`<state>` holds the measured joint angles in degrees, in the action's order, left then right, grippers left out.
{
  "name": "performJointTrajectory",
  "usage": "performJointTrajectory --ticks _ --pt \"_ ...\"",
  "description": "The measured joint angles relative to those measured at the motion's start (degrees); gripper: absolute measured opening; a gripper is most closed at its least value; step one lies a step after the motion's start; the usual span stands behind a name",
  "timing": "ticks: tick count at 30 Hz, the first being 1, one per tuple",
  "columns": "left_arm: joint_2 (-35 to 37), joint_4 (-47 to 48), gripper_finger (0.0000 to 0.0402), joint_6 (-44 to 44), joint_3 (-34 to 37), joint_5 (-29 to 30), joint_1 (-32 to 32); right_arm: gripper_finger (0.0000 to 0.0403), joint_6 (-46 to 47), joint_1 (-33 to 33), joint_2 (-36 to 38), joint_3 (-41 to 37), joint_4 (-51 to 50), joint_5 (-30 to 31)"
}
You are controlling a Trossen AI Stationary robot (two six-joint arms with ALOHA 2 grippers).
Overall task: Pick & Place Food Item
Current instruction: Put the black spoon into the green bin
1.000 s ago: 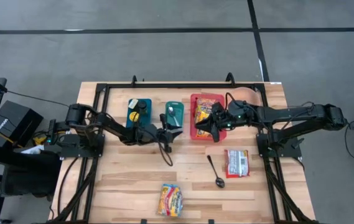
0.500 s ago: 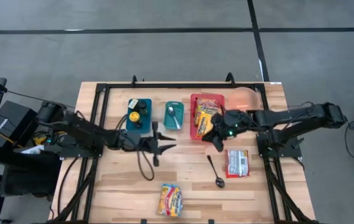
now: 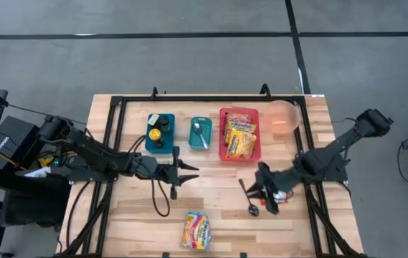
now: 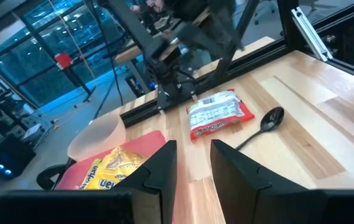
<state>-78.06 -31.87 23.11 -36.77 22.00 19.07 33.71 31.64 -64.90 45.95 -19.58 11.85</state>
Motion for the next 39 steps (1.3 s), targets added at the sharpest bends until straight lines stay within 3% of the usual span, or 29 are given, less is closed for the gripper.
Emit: performJointTrajectory --ticks 9,13,17,28,33,39 --pt "0.0 -0.03 0.009 -0.02 0.01 0.0 0.0 0.0079 9.01 13.66 -4.38 0.0 -1.63 14.23" --pt "0.0 -0.06 0.009 -0.04 0.0 0.0 0.0 0.0079 12.6 16.4 -8.05 0.21 -2.63 16.99" --pt "0.0 -0.08 0.009 -0.04 0.01 0.0 0.0 0.0079 16.53 17.17 -12.56 5.02 -11.35 18.79" --pt "0.0 -0.06 0.009 -0.07 0.0 0.0 0.0 0.0079 15.55 18.7 -28.89 29.35 -38.91 19.53" --pt "0.0 -0.08 0.009 -0.07 0.0 0.0 0.0 0.0079 17.37 19.01 -36.48 33.41 -46.34 15.75" --pt "-0.02 -0.06 0.009 -0.13 0.01 0.0 0.0 0.0079 20.74 19.16 -43.69 35.02 -46.88 11.76"
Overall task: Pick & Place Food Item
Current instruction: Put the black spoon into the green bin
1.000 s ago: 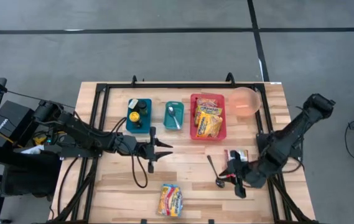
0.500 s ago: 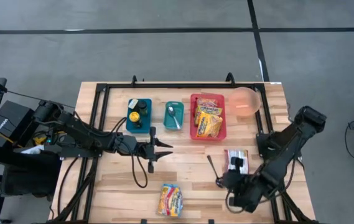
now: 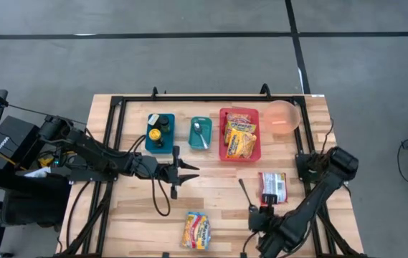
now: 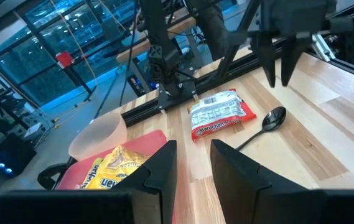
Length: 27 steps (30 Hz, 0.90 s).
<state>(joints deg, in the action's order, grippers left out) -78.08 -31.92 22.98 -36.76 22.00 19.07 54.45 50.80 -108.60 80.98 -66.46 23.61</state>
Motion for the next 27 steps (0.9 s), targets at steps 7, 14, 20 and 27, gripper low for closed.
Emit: performJointTrajectory --ticks 7,14,20,27 --pt "-0.01 0.0 0.009 0.0 -0.01 0.0 -0.02 0.0079 4.28 1.67 -4.22 1.37 -1.57 -1.29" --pt "-0.01 -0.16 0.009 0.03 0.0 0.0 -0.02 0.0079 1.16 1.91 -4.26 1.37 -2.83 -1.29" --pt "-0.01 0.08 0.009 0.04 -0.01 0.0 -0.02 0.0079 -4.13 1.55 -4.24 1.2 0.67 -1.24" --pt "-0.01 0.13 0.009 -0.87 -0.01 0.0 -0.02 0.0079 -6.36 1.15 -4.24 -2.29 4.0 -1.51"
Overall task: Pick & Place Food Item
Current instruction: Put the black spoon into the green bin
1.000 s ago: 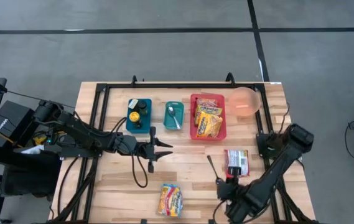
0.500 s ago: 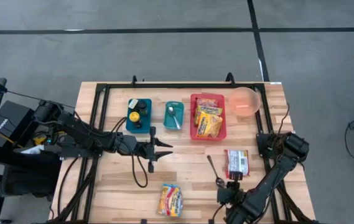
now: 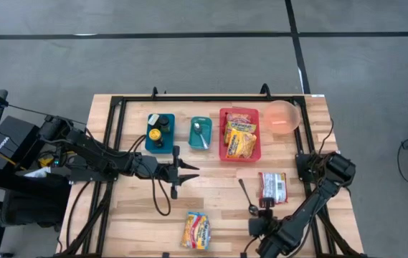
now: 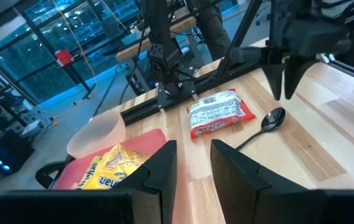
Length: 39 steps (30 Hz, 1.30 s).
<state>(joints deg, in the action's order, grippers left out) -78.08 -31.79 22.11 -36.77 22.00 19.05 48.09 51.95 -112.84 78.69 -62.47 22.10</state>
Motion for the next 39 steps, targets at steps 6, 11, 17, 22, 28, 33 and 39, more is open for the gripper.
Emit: performJointTrajectory --ticks 6,11,17,22,28,33,39 --pt "0.0 0.02 0.009 -0.57 0.0 0.0 0.0 0.0079 3.42 1.59 0.0 -0.87 0.34 0.49" --pt "0.0 0.07 0.009 -0.64 0.02 0.0 0.0 0.0079 4.61 2.83 -2.27 -0.81 1.7 3.69" --pt "0.0 0.11 0.009 -0.72 0.02 0.0 0.0 0.0079 5.89 3.07 -7.77 0.24 -2.06 3.28" --pt "0.0 0.13 0.009 -1.45 0.0 0.0 0.0 0.0079 9.46 3.89 -8.74 4.47 -9.67 4.36" --pt "0.0 0.11 0.009 -1.47 0.0 0.0 0.0 0.0079 7.63 5.25 -8.58 8.25 -11.92 12.22" --pt "0.0 0.11 0.009 -1.48 0.01 0.0 0.0 0.0079 4.09 3.88 -9.24 8.2 -10.09 12.37" --pt "0.0 0.11 0.009 -1.47 0.0 0.0 0.0 0.0079 2.18 1.72 -9.33 8.14 -7.74 12.38"
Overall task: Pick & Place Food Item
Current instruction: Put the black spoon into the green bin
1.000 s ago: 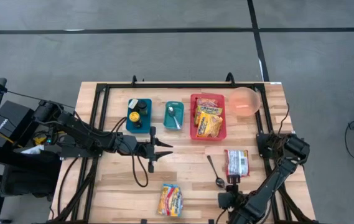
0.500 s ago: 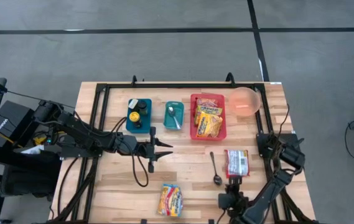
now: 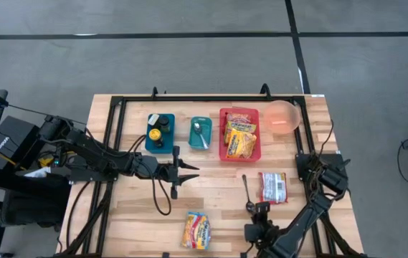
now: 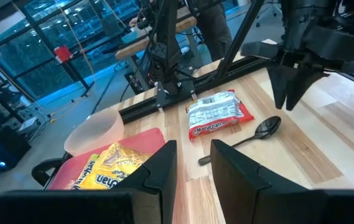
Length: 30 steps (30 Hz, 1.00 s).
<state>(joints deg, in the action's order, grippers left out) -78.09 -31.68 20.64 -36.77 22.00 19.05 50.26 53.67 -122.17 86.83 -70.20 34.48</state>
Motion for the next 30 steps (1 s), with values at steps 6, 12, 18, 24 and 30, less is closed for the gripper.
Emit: performJointTrajectory --ticks 6,12,18,24,30 --pt "-0.01 0.02 0.009 0.0 0.01 0.0 0.0 0.0079 -3.54 -0.89 0.0 -0.31 3.58 -0.13" --pt "-0.02 0.0 0.009 0.0 0.02 0.0 0.0 0.0079 -3.59 -0.9 0.0 -0.31 3.29 -0.45" --pt "-0.02 0.0 0.009 -0.02 0.0 0.0 0.0 0.0079 -2.88 -1.37 0.04 -2.17 3.83 -2.44" --pt "-0.02 0.0 0.009 -0.01 0.02 0.0 0.0 0.0079 0.17 -1.35 0.02 -5.25 4.4 -1.2" --pt "-0.02 0.0 0.009 -0.01 0.01 0.0 0.0 0.0079 -2.12 -1.77 0.02 -5.29 6.45 -1.72"
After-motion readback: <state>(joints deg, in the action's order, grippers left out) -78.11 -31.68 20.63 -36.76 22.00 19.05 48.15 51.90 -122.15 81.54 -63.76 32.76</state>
